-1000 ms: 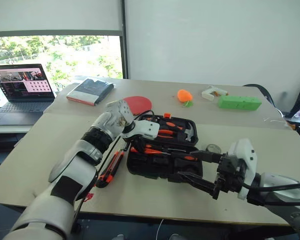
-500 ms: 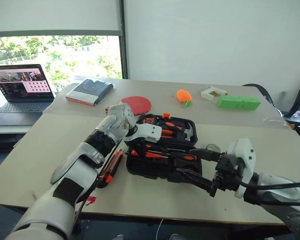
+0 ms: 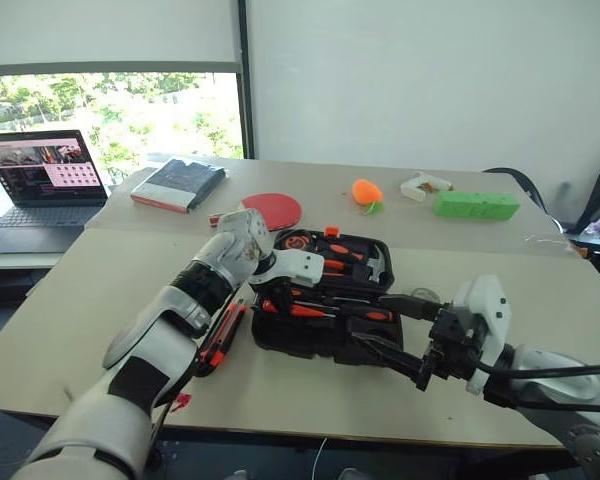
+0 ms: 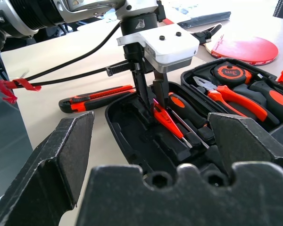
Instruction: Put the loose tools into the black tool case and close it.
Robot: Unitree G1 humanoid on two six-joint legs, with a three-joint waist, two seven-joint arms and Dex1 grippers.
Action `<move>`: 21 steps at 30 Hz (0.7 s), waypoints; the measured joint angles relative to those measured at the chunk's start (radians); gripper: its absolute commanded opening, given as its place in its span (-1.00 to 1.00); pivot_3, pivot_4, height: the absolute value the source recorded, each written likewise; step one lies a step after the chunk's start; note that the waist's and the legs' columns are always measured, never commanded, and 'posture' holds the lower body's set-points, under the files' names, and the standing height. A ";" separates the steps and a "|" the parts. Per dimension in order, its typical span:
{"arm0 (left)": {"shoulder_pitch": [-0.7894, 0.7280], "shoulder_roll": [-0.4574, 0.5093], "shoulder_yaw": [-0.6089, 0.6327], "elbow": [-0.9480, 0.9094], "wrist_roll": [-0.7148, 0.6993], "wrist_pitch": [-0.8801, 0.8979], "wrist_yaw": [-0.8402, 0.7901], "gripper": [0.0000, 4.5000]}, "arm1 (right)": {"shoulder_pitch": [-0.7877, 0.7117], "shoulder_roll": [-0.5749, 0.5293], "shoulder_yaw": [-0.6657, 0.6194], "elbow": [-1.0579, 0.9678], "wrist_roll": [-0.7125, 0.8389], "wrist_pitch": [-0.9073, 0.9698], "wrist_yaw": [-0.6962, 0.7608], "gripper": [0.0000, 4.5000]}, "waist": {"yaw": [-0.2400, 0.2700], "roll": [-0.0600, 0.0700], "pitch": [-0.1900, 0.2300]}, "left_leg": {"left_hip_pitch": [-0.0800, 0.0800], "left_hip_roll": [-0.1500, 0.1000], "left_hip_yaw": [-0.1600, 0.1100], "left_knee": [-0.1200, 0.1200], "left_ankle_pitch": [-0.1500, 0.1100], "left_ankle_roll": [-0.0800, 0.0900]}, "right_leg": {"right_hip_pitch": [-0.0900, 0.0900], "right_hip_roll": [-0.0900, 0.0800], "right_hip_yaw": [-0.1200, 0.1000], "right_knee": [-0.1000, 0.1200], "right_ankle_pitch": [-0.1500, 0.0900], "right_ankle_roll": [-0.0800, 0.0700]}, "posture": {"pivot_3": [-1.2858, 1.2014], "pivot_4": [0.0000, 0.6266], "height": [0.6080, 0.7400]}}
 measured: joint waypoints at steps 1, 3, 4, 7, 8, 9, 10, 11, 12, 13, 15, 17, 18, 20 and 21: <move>0.000 0.000 0.000 0.000 0.000 0.001 -0.001 -0.81 | 0.000 0.001 0.000 0.000 0.000 0.000 -0.001 1.00 | 0.000 0.000 0.000 | 0.000 0.000 0.000 0.000 0.000 0.000 | 0.000 0.000 0.000 0.000 0.000 0.000 | 0.03 -0.52 0.94; 0.000 0.000 0.000 -0.001 0.000 0.003 -0.002 -0.81 | 0.000 0.001 0.000 0.000 0.000 0.000 -0.003 1.00 | 0.000 0.000 0.000 | 0.000 0.000 0.000 0.000 0.000 0.000 | 0.000 0.000 0.000 0.000 0.000 0.000 | 0.03 -0.52 0.94; 0.000 0.000 0.000 -0.001 0.000 0.003 -0.002 -0.81 | -0.001 0.001 0.000 0.000 0.000 0.000 -0.004 1.00 | -0.001 0.000 0.000 | 0.000 0.000 0.000 0.000 0.000 0.000 | 0.000 0.000 0.000 0.000 0.000 0.000 | 0.03 -0.52 0.94; 0.001 0.001 -0.001 -0.001 0.000 0.006 -0.007 -0.28 | -0.006 0.001 0.000 0.002 0.000 0.000 -0.005 1.00 | -0.001 0.000 0.000 | 0.000 0.000 0.000 0.000 0.000 0.000 | 0.000 0.000 0.000 0.000 0.000 0.000 | 0.03 -0.52 0.94; 0.004 0.000 -0.003 0.000 -0.001 0.006 -0.011 -0.08 | -0.011 0.001 0.001 0.004 0.000 0.000 -0.005 1.00 | -0.001 0.000 0.000 | 0.000 0.000 0.000 0.000 0.000 0.000 | 0.000 0.000 0.000 0.000 0.000 0.000 | 0.03 -0.52 0.94; 0.007 0.000 -0.003 -0.001 -0.001 0.007 -0.012 0.05 | -0.021 0.001 0.002 0.008 0.000 0.000 -0.005 1.00 | -0.002 0.000 0.000 | 0.000 0.000 0.000 0.000 0.000 0.000 | 0.000 0.000 0.000 0.000 0.000 0.000 | 0.03 -0.52 0.94; 0.008 0.000 -0.005 -0.001 -0.002 0.007 -0.016 0.24 | -0.026 0.001 0.002 0.011 0.000 0.000 -0.005 1.00 | -0.001 0.000 0.000 | 0.000 0.000 0.000 0.000 0.000 0.000 | 0.000 0.000 0.000 0.000 0.000 0.000 | 0.03 -0.52 0.94; 0.012 0.001 -0.005 -0.001 -0.001 0.009 -0.020 0.40 | -0.028 0.001 0.003 0.015 0.001 0.000 -0.004 1.00 | -0.001 0.000 0.000 | 0.000 0.000 0.000 0.000 0.000 0.000 | 0.000 0.000 0.000 0.000 0.000 0.000 | 0.03 -0.52 0.94; 0.012 0.003 -0.004 -0.005 -0.005 0.011 -0.027 0.58 | -0.029 0.001 0.004 0.021 0.000 0.000 -0.004 1.00 | -0.001 0.000 0.000 | 0.000 0.000 0.000 0.000 0.000 0.000 | 0.000 0.000 0.000 0.000 0.000 0.000 | 0.03 -0.52 0.94; 0.012 0.004 -0.004 -0.008 -0.006 0.015 -0.035 0.71 | -0.030 0.001 0.006 0.024 0.000 0.000 -0.003 1.00 | -0.001 0.000 0.000 | 0.000 0.000 0.000 0.000 0.000 0.000 | 0.000 0.000 0.000 0.000 0.000 0.000 | 0.03 -0.52 0.94; 0.012 0.007 -0.004 -0.012 -0.016 0.024 -0.039 0.97 | -0.032 0.001 0.007 0.027 0.000 0.000 -0.002 1.00 | 0.000 0.000 0.000 | 0.000 0.000 0.000 0.000 0.000 0.000 | 0.000 0.000 0.000 0.000 0.000 0.000 | 0.03 -0.52 0.94; 0.012 0.037 -0.007 -0.036 -0.054 0.050 -0.041 0.99 | -0.035 0.001 0.012 0.031 0.000 0.000 0.002 1.00 | 0.000 0.000 0.000 | -0.001 0.000 -0.001 0.001 0.000 0.001 | 0.000 0.000 0.000 0.001 0.000 0.000 | 0.03 -0.52 0.94; 0.008 0.058 -0.009 -0.049 -0.074 0.061 -0.041 0.99 | -0.036 0.001 0.014 0.031 0.000 0.000 0.003 1.00 | 0.000 0.000 0.000 | 0.000 0.000 -0.001 0.001 0.000 0.001 | 0.000 0.000 0.000 0.001 0.000 0.000 | 0.03 -0.52 0.94; -0.010 0.099 -0.010 -0.073 -0.113 0.082 -0.041 0.99 | -0.037 0.001 0.016 0.036 0.000 0.000 0.005 1.00 | -0.001 0.001 0.000 | -0.001 0.000 -0.001 0.001 0.000 0.001 | 0.000 0.000 0.000 0.001 0.000 0.000 | 0.03 -0.52 0.94; -0.023 0.113 -0.011 -0.086 -0.130 0.093 -0.041 0.99 | -0.037 0.001 0.017 0.040 -0.001 0.000 0.007 1.00 | -0.001 0.001 0.000 | -0.001 0.000 -0.001 0.001 0.000 0.001 | 0.000 0.000 0.000 0.001 0.000 0.000 | 0.03 -0.52 0.94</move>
